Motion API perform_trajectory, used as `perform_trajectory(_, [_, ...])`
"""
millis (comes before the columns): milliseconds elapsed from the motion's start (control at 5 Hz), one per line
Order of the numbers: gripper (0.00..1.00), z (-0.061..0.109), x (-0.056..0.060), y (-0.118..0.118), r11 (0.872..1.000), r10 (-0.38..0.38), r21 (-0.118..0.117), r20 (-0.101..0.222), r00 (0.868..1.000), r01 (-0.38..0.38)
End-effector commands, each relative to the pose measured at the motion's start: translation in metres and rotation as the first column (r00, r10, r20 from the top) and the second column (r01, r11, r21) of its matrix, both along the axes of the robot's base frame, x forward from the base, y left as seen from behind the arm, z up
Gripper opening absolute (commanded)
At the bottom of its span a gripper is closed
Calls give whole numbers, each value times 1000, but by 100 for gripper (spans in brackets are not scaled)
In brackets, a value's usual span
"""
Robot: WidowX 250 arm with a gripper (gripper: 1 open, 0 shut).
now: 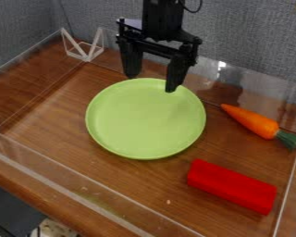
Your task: Put the carrot on the left side
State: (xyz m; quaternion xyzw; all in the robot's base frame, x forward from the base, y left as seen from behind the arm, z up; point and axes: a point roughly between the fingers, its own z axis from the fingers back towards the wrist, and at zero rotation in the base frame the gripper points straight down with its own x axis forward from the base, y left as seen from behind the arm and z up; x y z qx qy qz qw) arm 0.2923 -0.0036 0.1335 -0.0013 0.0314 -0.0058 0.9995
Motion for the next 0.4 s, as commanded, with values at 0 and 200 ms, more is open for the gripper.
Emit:
perform_trajectory(0, [100,-15,-1,-33,1000,-26,-5,-17,1000,26])
perform_trajectory(200, [100,-18,16,-69,997,81,-15,3,997,-81])
